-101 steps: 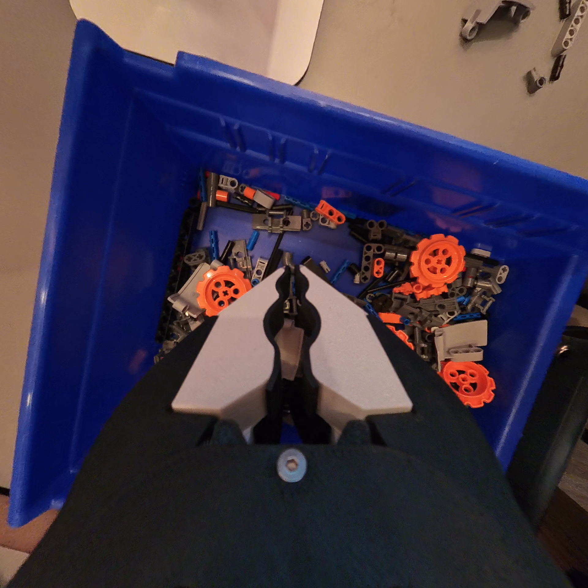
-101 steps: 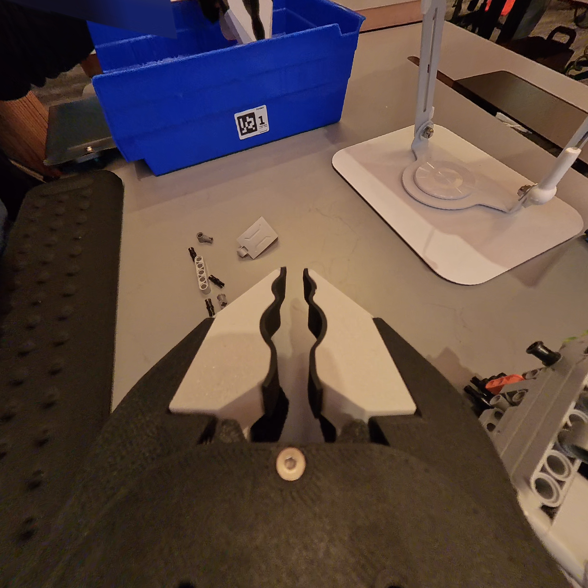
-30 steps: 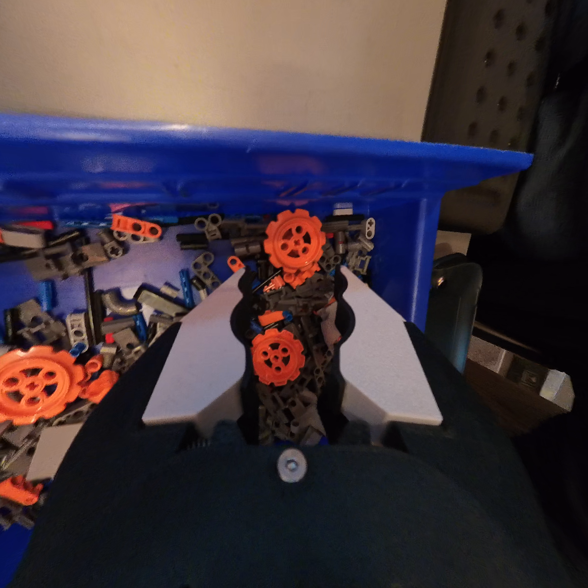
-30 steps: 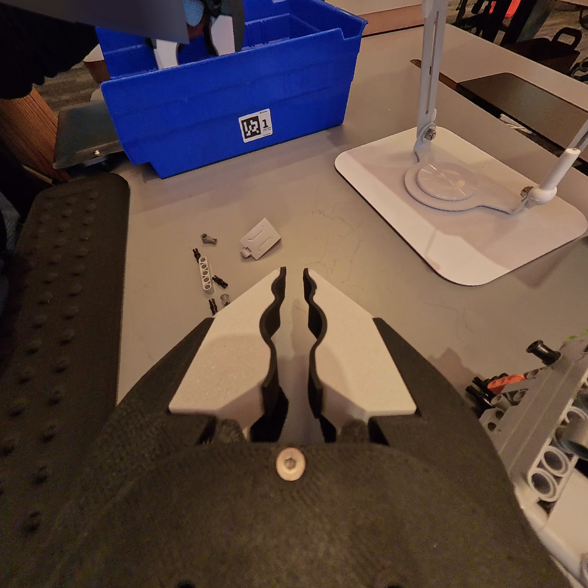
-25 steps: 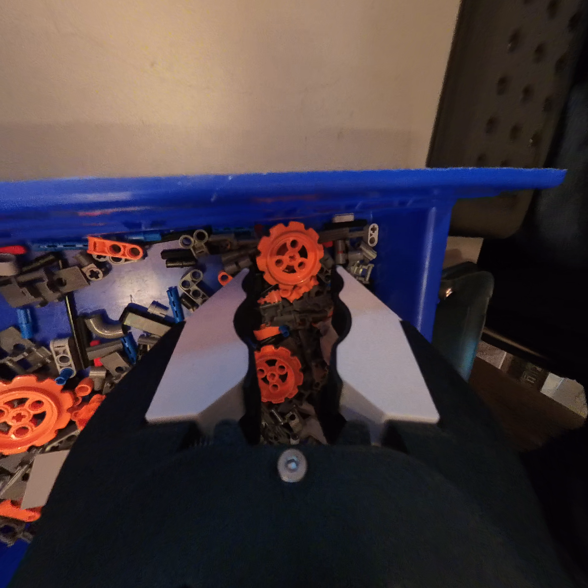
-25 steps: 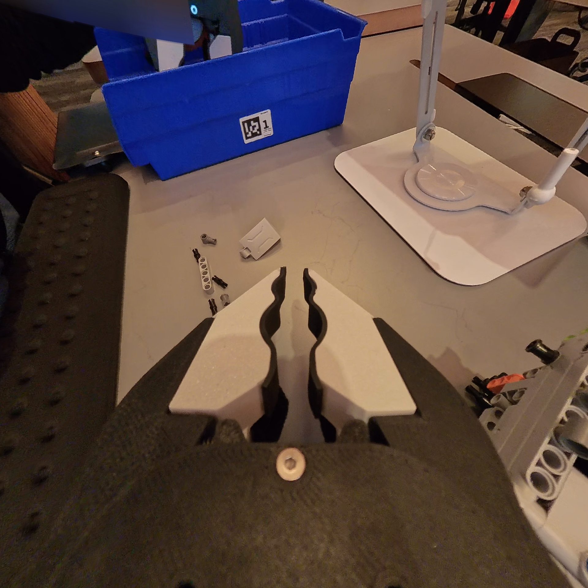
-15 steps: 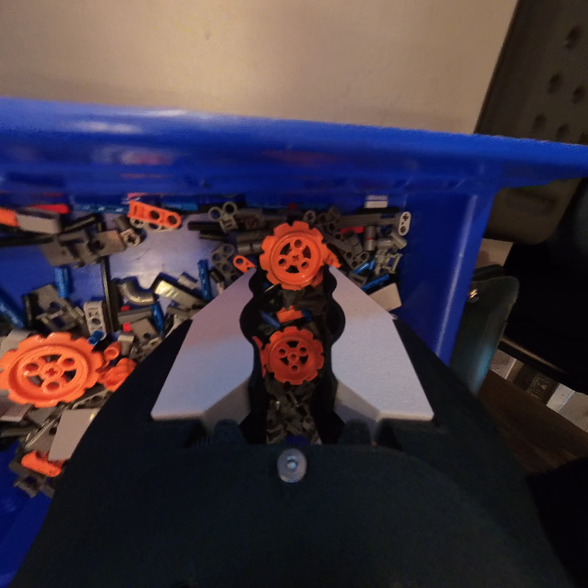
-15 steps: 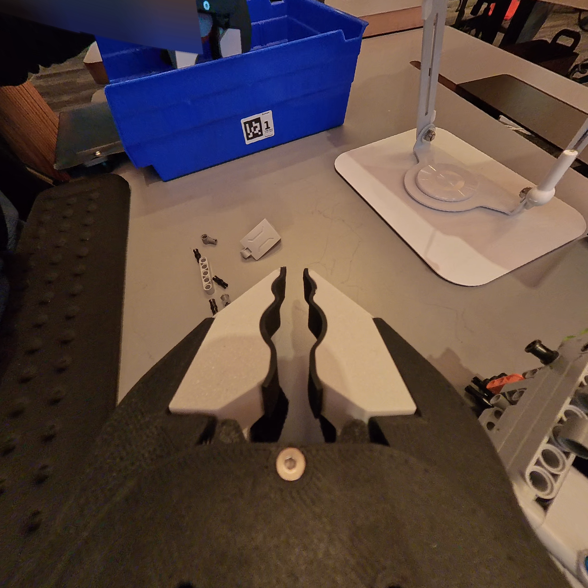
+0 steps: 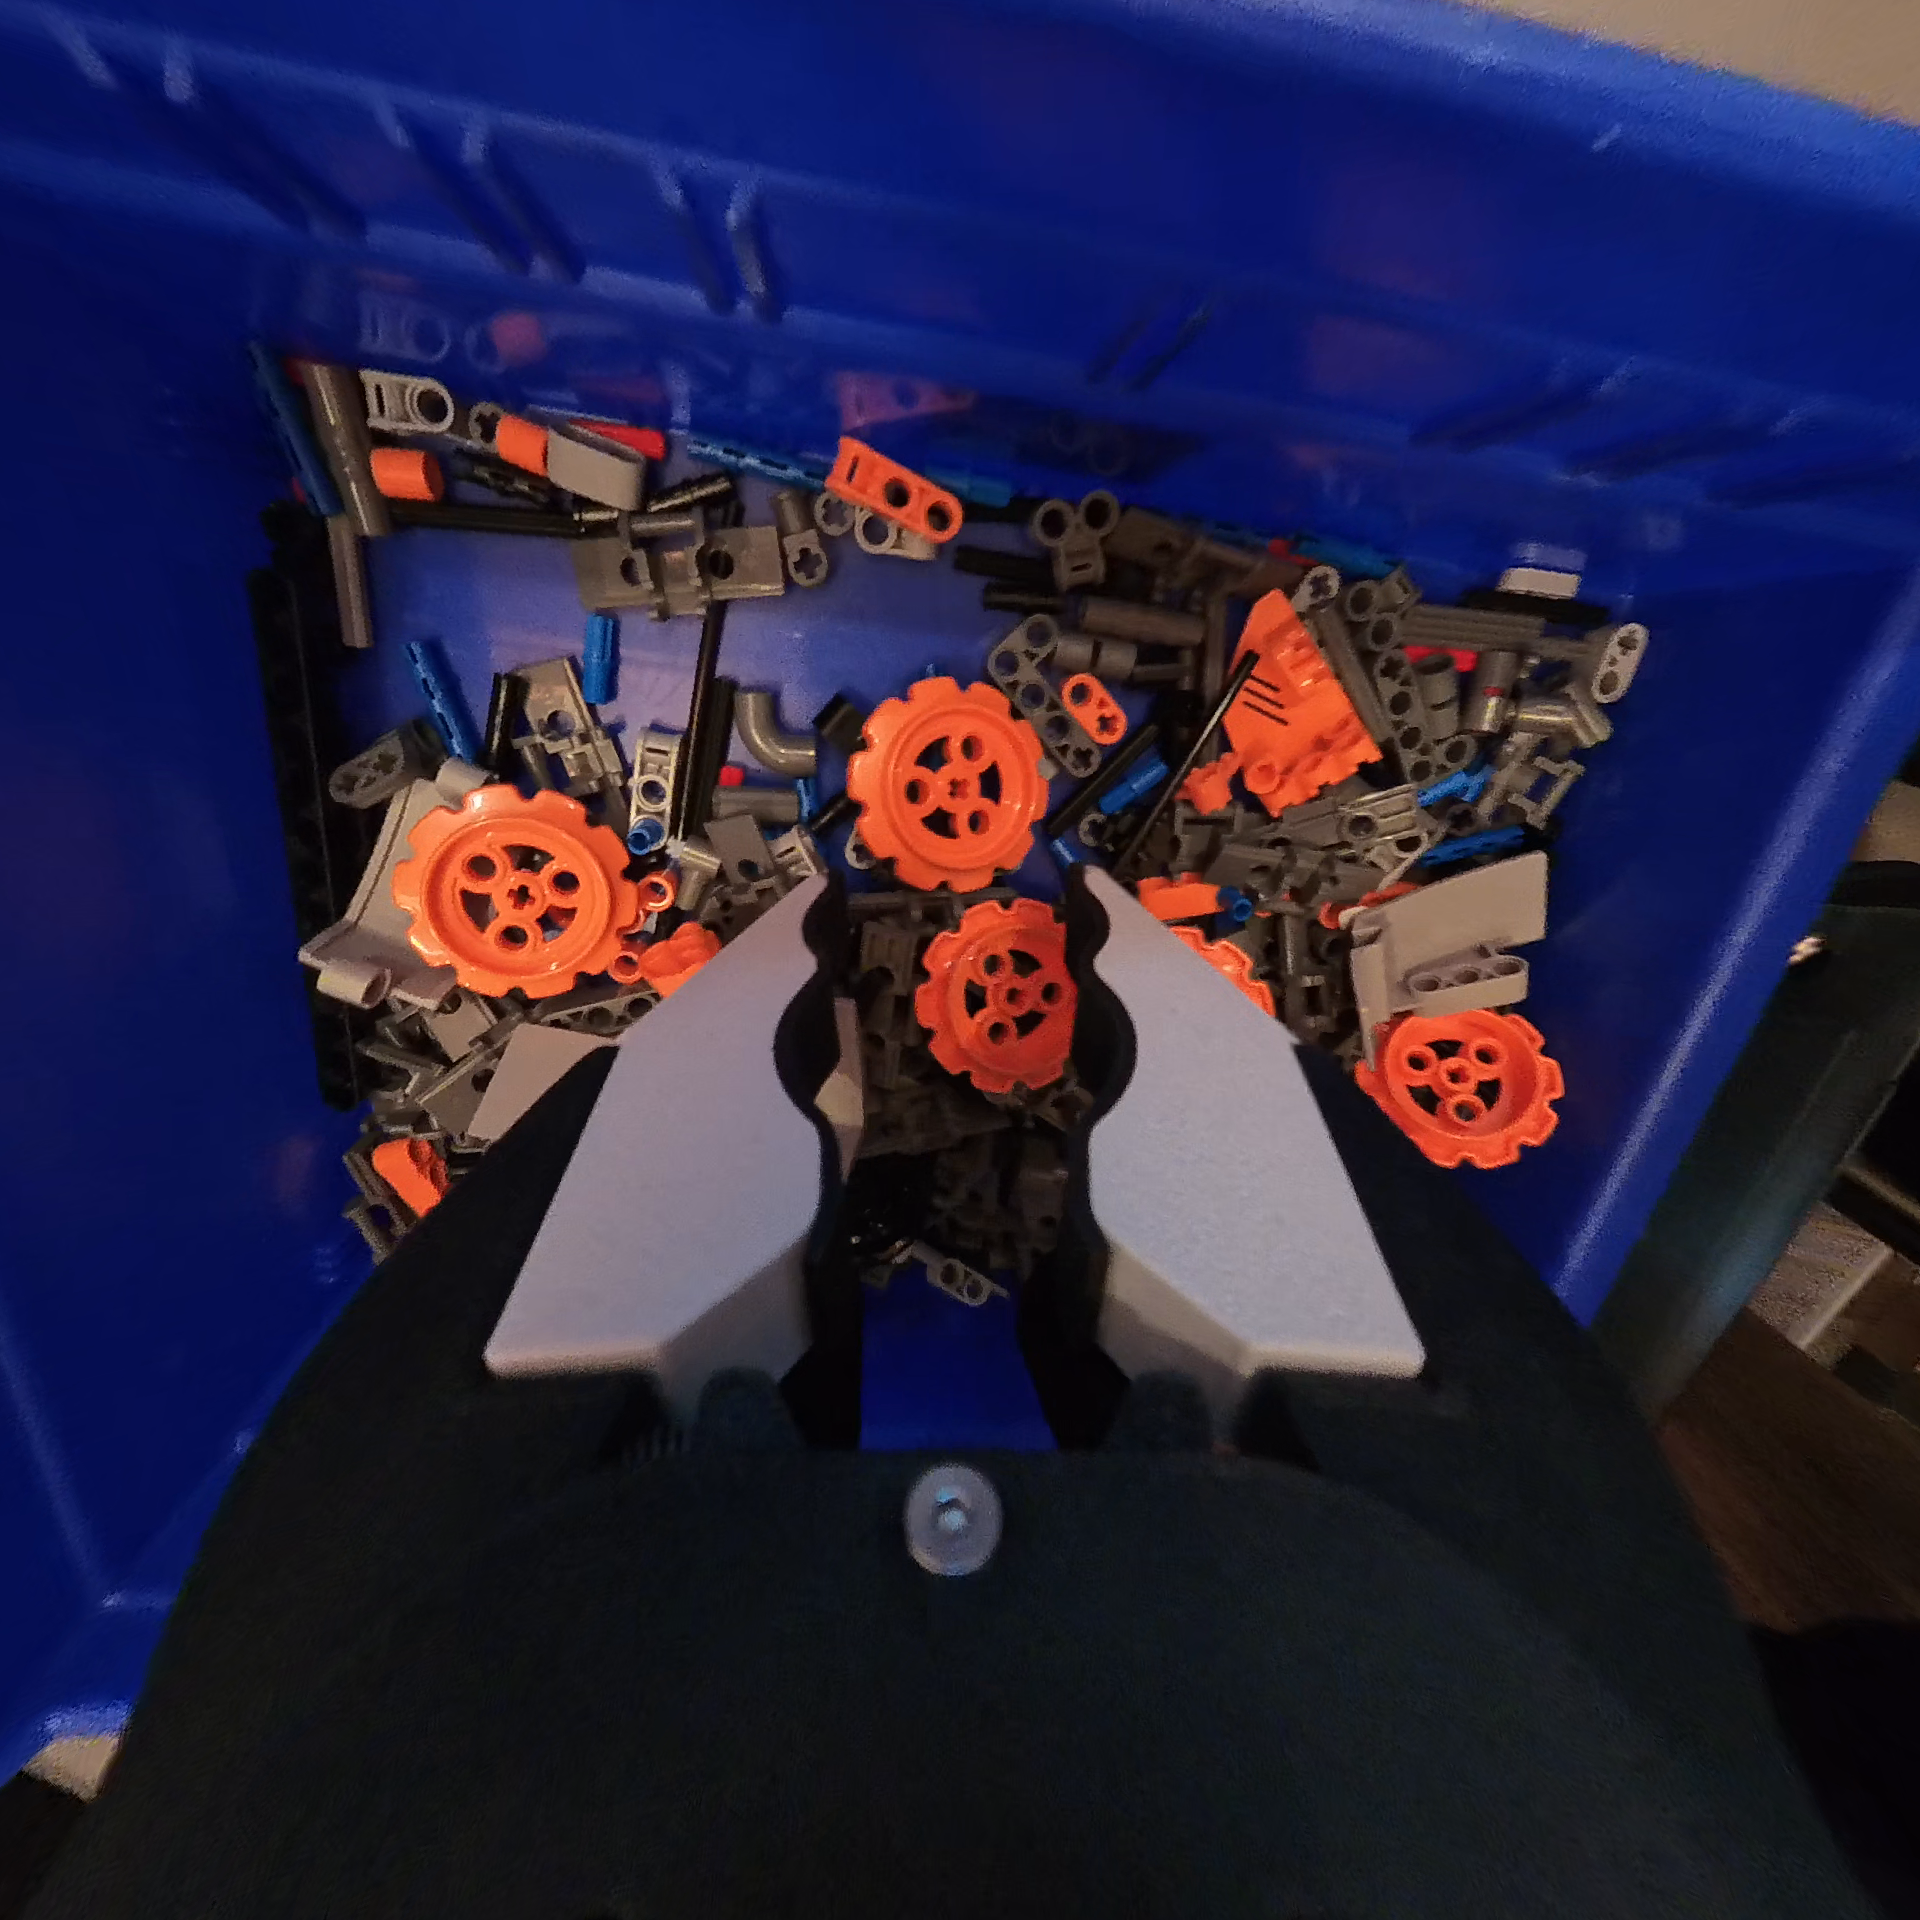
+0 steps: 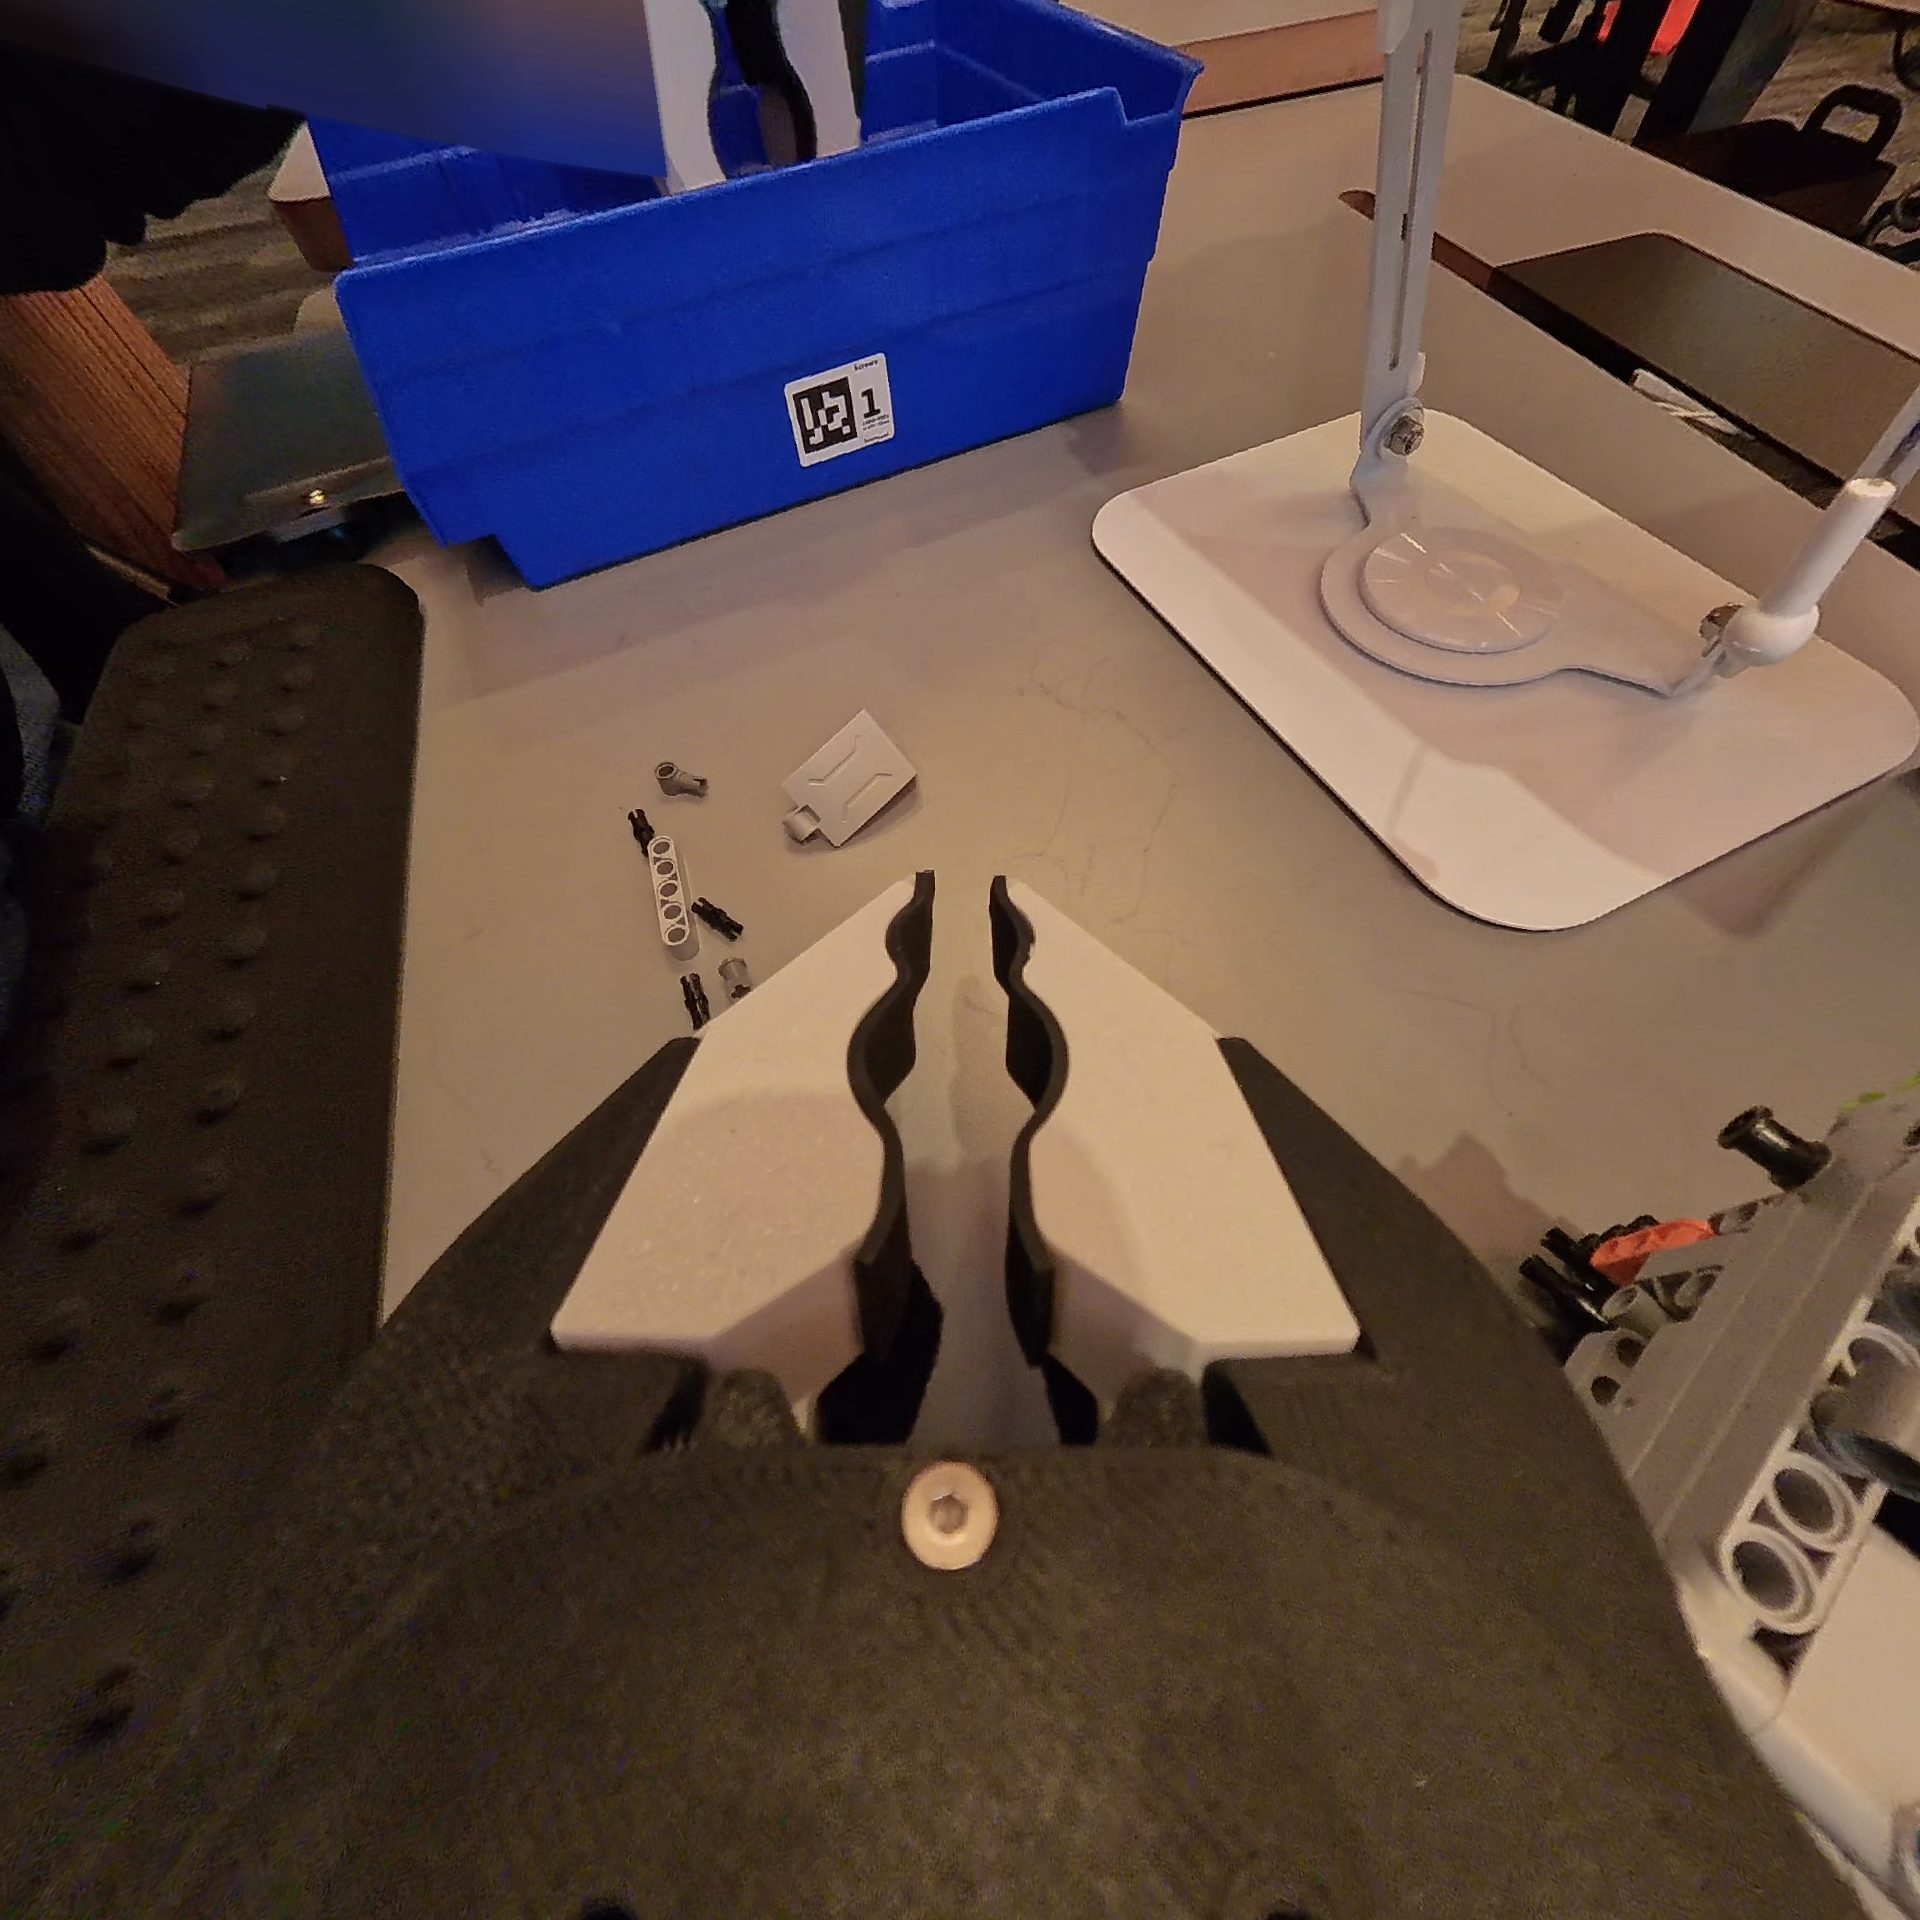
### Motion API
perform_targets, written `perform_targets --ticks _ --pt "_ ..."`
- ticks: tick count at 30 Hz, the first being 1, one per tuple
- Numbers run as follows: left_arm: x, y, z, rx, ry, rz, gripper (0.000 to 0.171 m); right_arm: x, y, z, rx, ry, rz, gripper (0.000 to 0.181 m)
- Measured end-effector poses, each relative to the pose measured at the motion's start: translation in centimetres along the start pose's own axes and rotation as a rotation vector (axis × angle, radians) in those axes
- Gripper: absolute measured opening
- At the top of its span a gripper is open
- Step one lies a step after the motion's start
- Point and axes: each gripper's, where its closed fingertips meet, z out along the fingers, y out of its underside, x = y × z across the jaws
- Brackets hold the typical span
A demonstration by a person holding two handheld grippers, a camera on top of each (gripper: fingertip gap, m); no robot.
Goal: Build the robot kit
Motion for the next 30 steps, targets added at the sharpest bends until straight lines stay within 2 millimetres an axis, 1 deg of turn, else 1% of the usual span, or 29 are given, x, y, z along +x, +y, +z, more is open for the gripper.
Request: perform_targets --ticks 3,6,9,11,12,15,17,18,20,22,24,30 --pt "1.3 -0.5 -0.5 0.020 0.043 0.039 0.040 0.0 0.0 0.0 0.000 0.001 0.000 0.008" --pt "3.7 -1.0 -0.6 0.028 0.132 0.100 0.039 0.0 0.0 0.0 -0.001 0.001 0.000 0.008" --pt "6.2 -1.0 -0.1 -0.007 0.204 0.175 0.040 0.0 0.0 0.0 0.000 0.000 0.000 0.008" --pt "7.6 -0.8 0.7 -0.054 0.237 0.215 0.041 0.0 0.0 0.0 0.001 -0.001 -0.001 0.008" --pt "8.0 -0.5 1.1 -0.084 0.239 0.231 0.042 0.0 0.0 0.0 0.001 -0.001 -0.001 0.008" --pt "8.3 -0.3 2.2 -0.132 0.231 0.243 0.041 -0.1 -0.1 -0.1 0.003 -0.001 -0.002 0.008" --pt "8.3 -0.2 2.6 -0.144 0.227 0.240 0.036 -0.1 -0.2 -0.1 0.006 -0.001 -0.003 0.008" --pt "8.5 -0.1 2.7 -0.145 0.245 0.235 0.030 -0.1 -0.2 -0.1 0.007 -0.001 -0.003 0.008" --pt "8.4 -0.1 2.8 -0.138 0.250 0.232 0.025 -0.1 -0.2 -0.1 0.008 -0.003 -0.003 0.008" --pt "8.2 0.1 2.7 -0.137 0.251 0.228 0.025 -0.1 -0.2 -0.1 0.009 -0.003 -0.003 0.008" --pt "7.5 0.2 2.4 -0.132 0.226 0.228 0.025 -0.1 -0.2 -0.1 0.010 -0.004 -0.002 0.008" --pt "4.4 0.7 1.2 -0.094 0.156 0.125 0.026 -0.1 -0.2 -0.1 0.008 -0.005 0.002 0.008"
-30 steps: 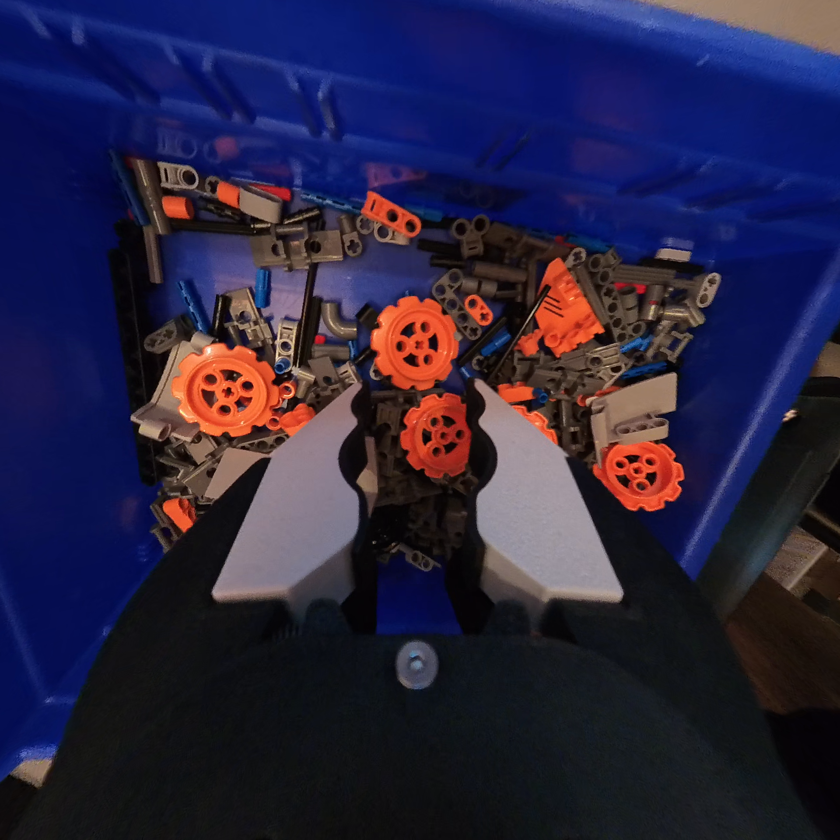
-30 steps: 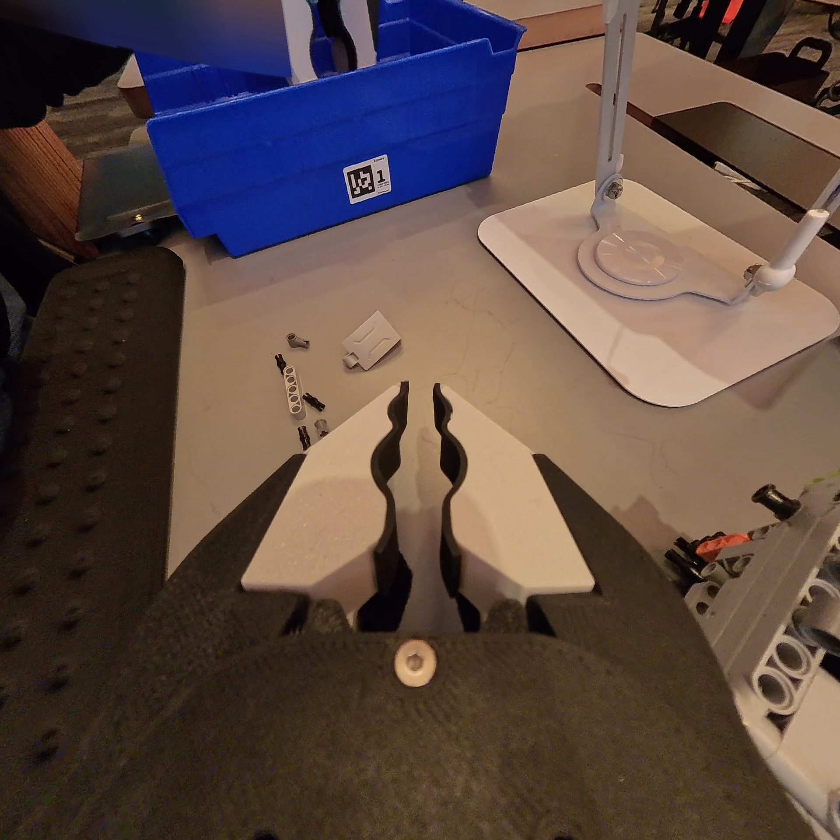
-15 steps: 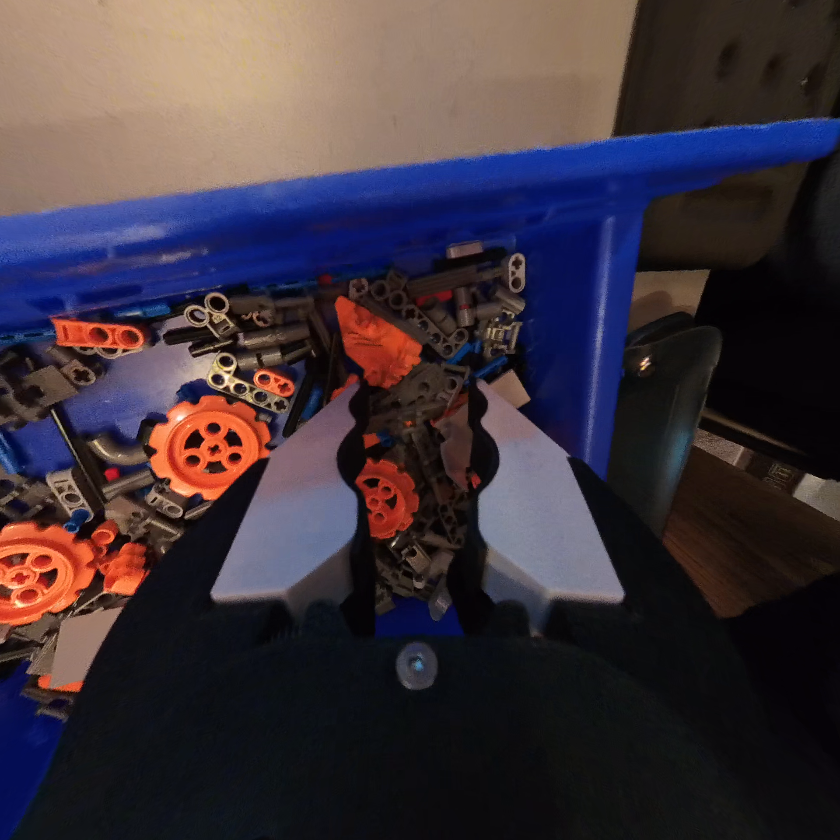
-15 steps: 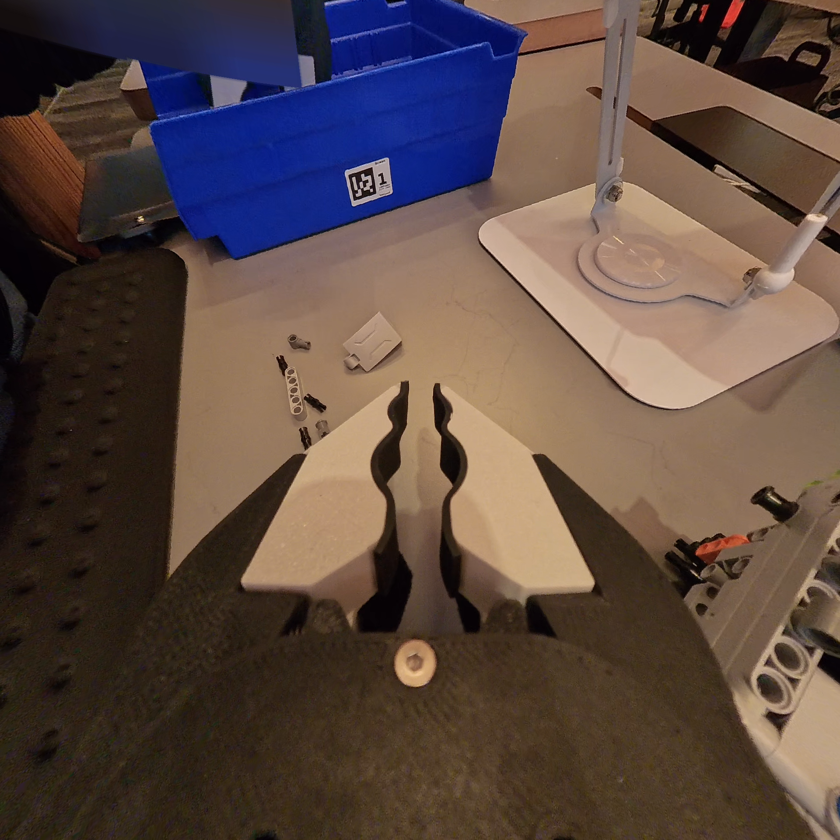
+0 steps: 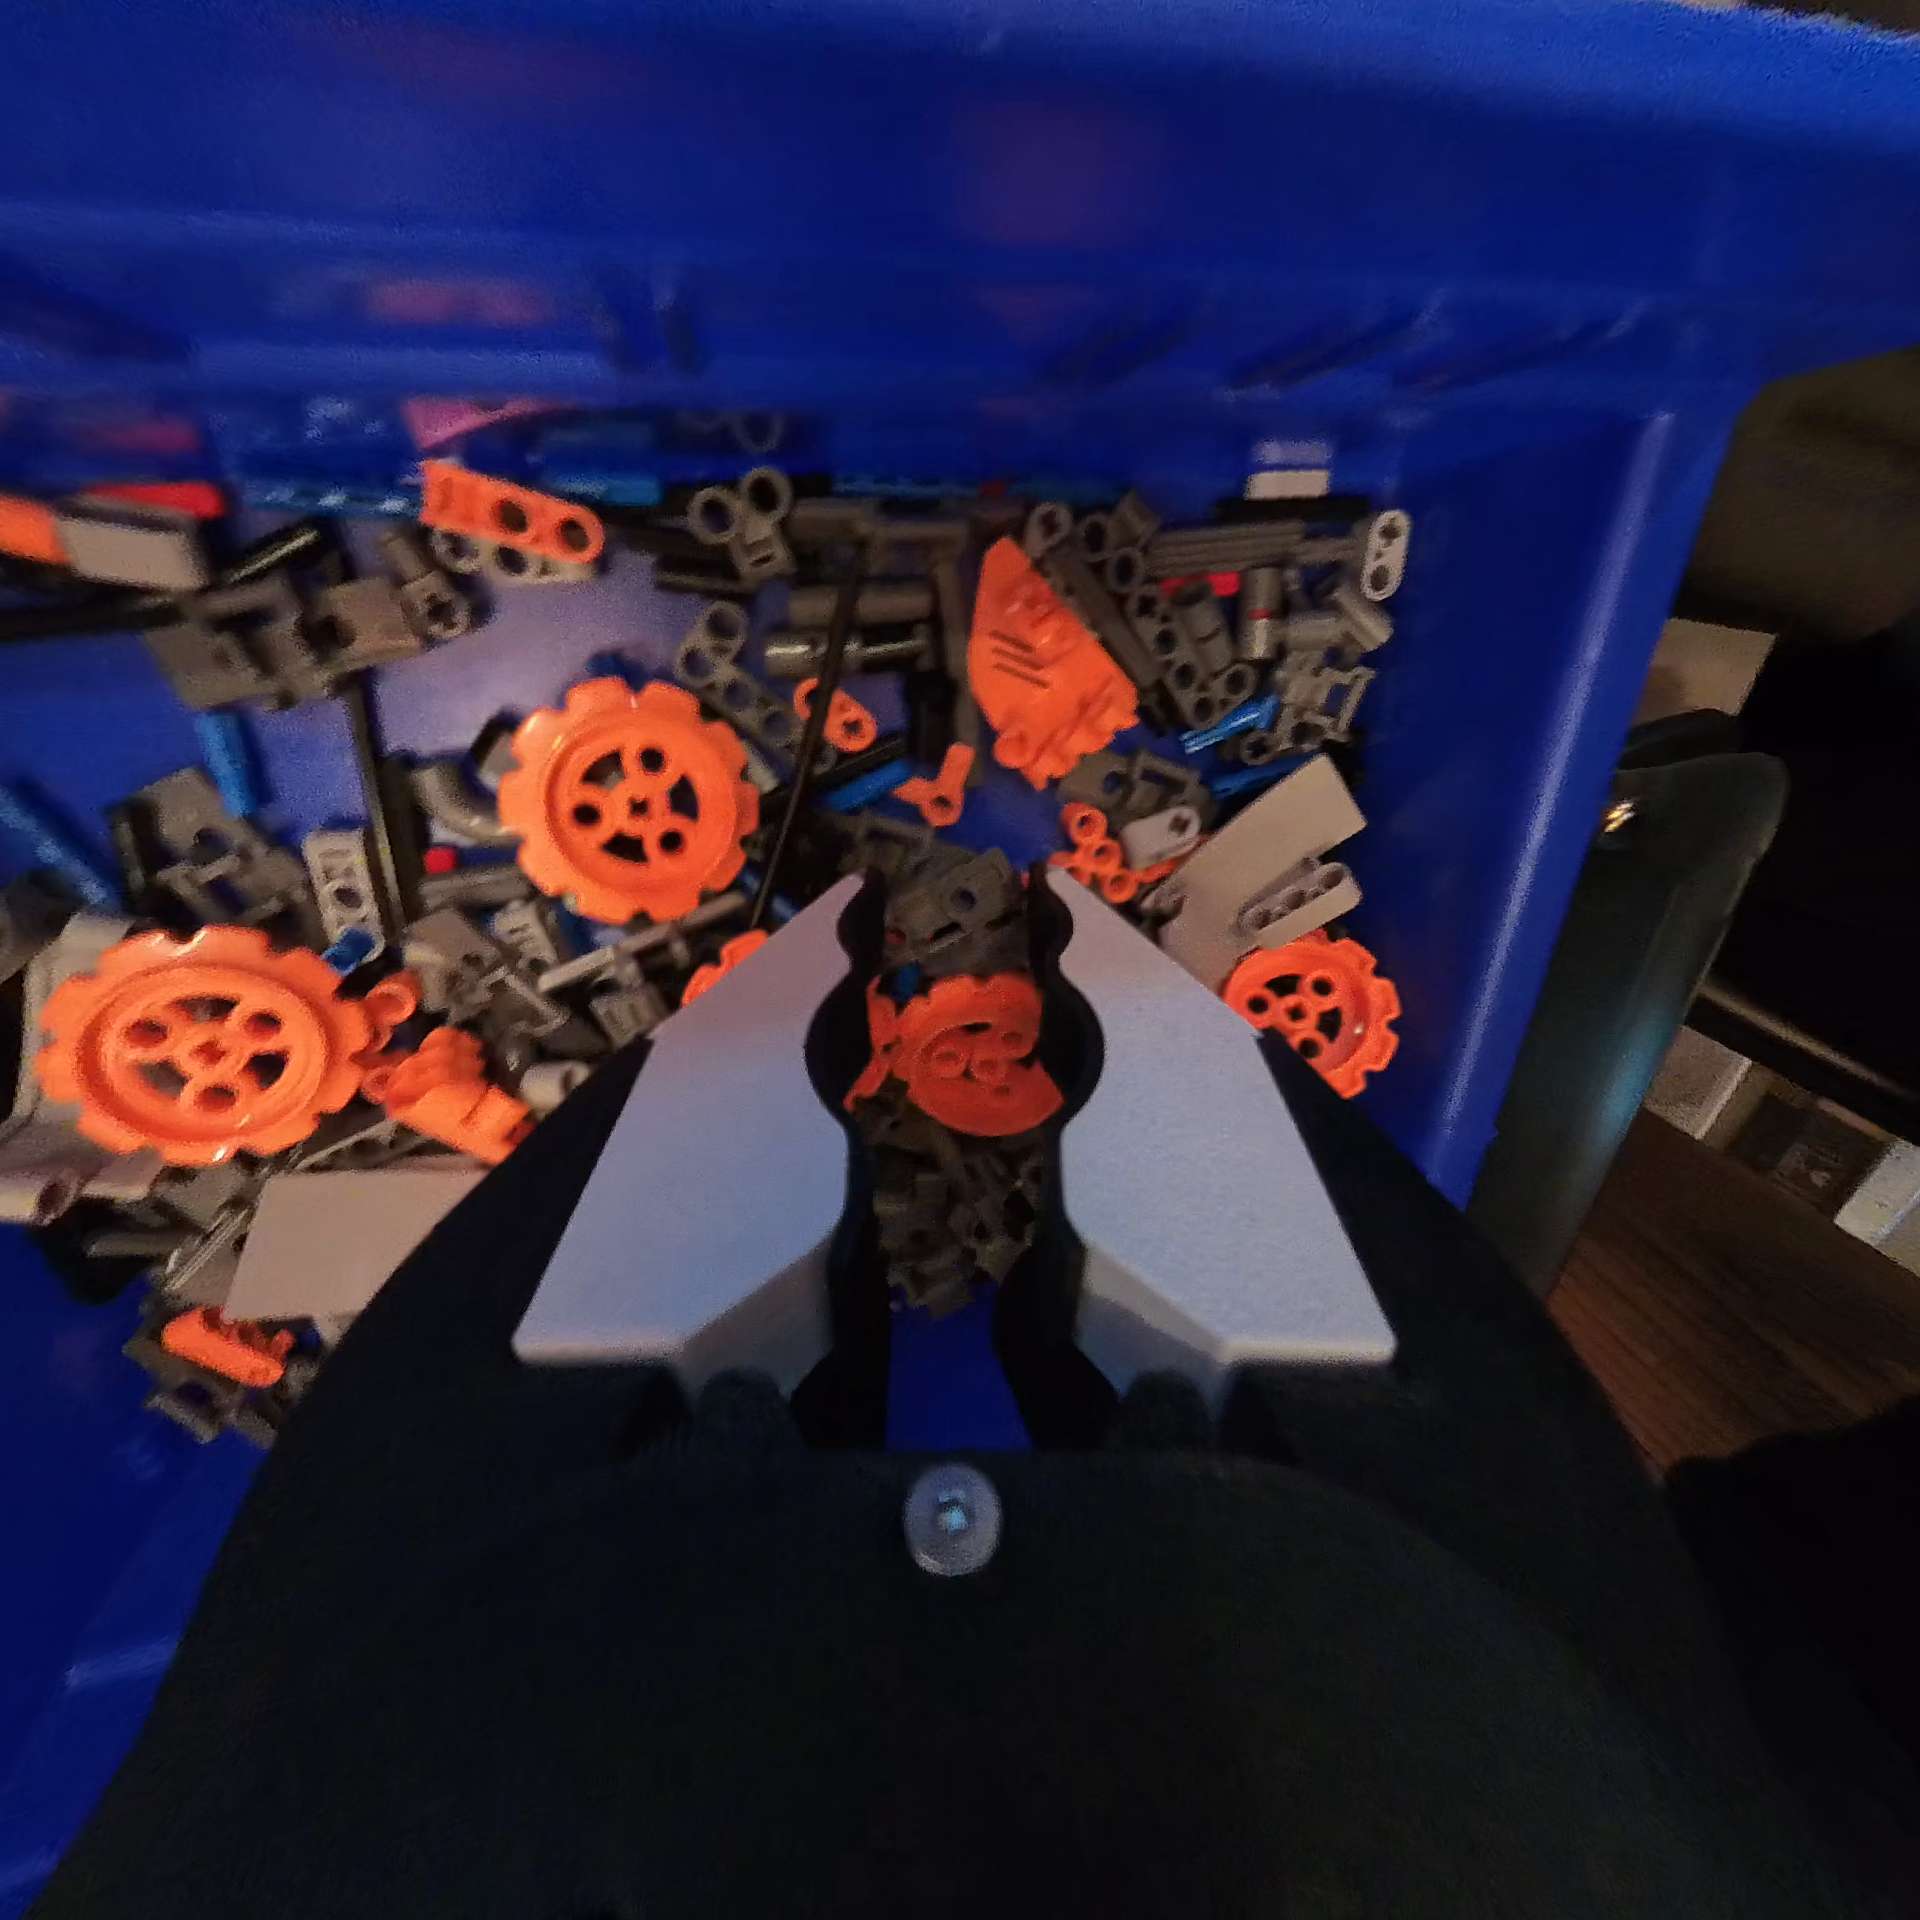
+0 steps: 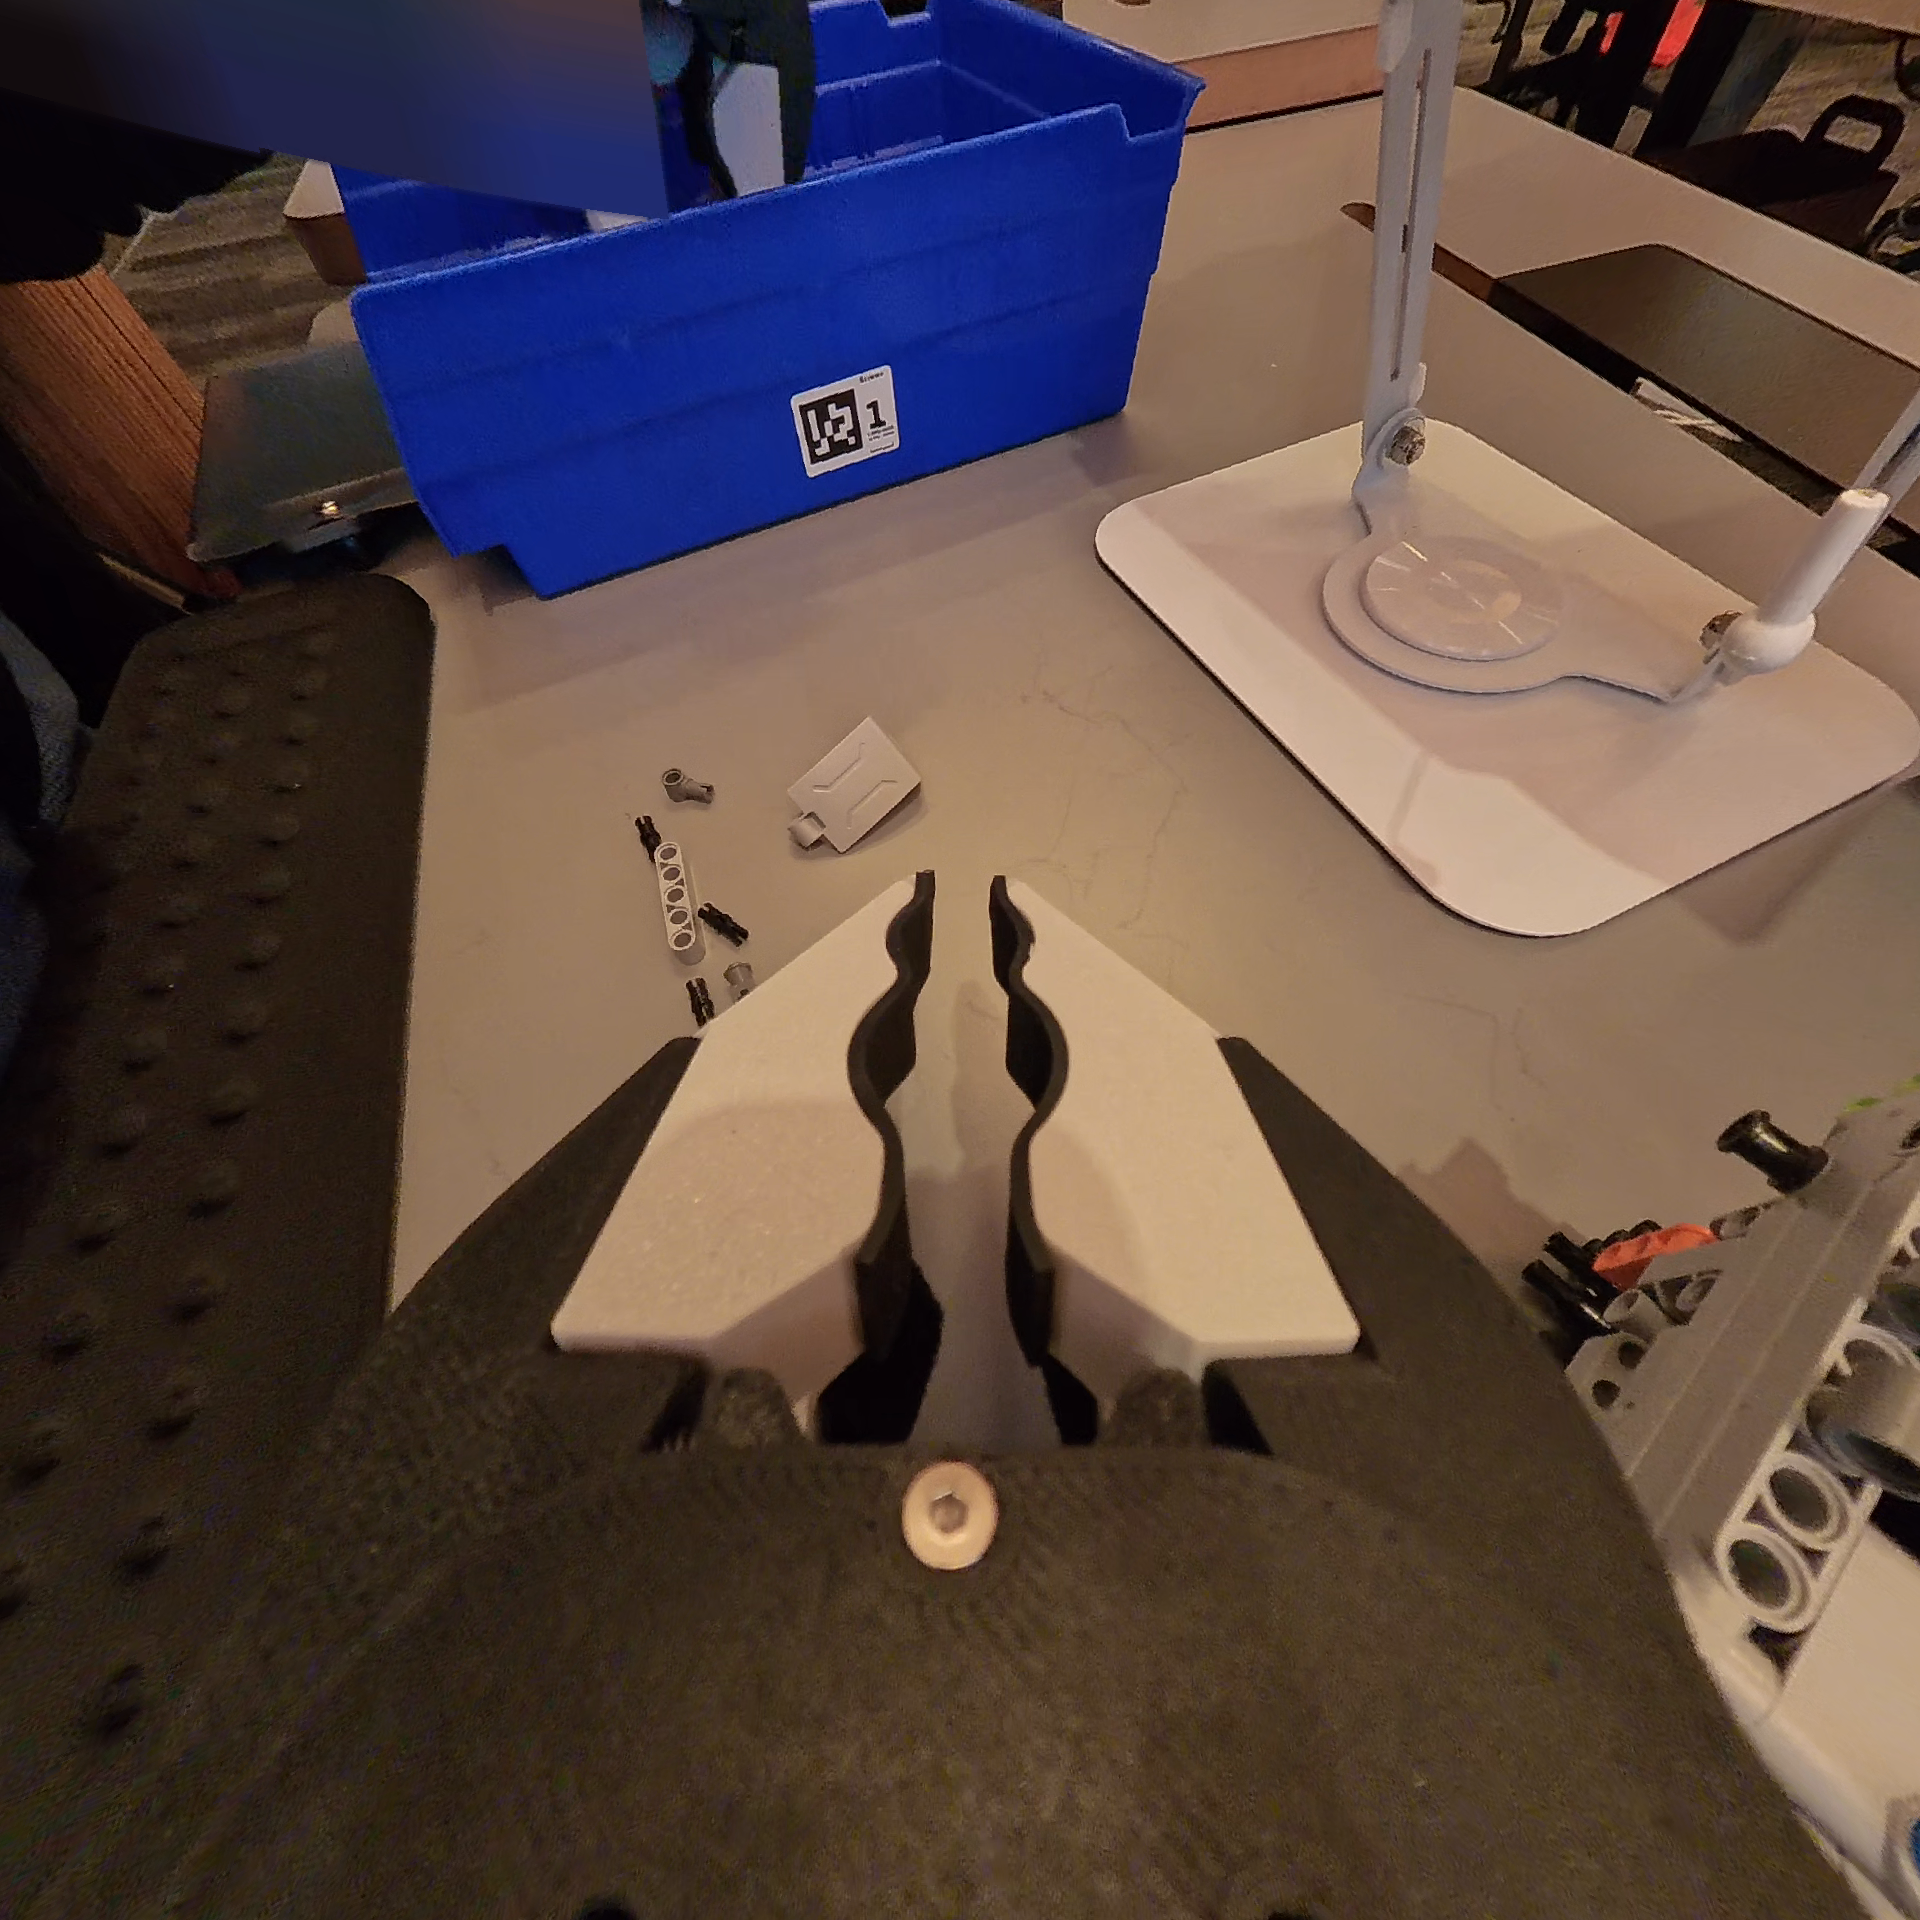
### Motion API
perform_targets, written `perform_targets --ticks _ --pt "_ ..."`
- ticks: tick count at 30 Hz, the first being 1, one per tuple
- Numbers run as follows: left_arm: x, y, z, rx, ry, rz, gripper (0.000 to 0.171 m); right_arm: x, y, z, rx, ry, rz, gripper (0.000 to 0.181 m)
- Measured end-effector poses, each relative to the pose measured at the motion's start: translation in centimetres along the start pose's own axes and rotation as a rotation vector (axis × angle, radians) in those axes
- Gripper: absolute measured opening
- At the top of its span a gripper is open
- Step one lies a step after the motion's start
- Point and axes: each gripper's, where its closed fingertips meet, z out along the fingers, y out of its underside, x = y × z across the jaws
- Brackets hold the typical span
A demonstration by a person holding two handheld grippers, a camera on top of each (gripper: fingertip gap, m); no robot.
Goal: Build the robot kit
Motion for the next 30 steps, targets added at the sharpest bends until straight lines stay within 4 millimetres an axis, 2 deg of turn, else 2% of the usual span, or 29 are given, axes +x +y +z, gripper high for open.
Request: perform_targets --ticks 5,14,18,23,26,30 --pt "-1.0 0.3 -0.8 0.018 -0.037 -0.032 0.026 0.0 0.0 0.0 -0.001 0.000 0.002 0.008" --pt "0.4 -0.9 -1.6 0.057 -0.020 0.026 0.033 0.0 0.0 0.0 0.001 0.000 0.001 0.008" --pt "1.0 -1.5 -1.2 0.054 -0.006 0.048 0.032 0.0 0.0 0.0 0.001 0.000 0.000 0.008" --pt "1.5 -0.8 0.1 -0.002 0.033 0.061 0.037 0.0 0.0 0.0 0.000 0.000 0.001 0.008" --pt "2.0 -0.5 0.4 -0.023 0.043 0.079 0.034 0.0 0.0 0.0 -0.001 0.000 0.001 0.008" --pt "1.2 0.3 0.5 -0.072 -0.016 0.085 0.017 0.0 0.0 0.0 -0.001 -0.001 0.001 0.008"
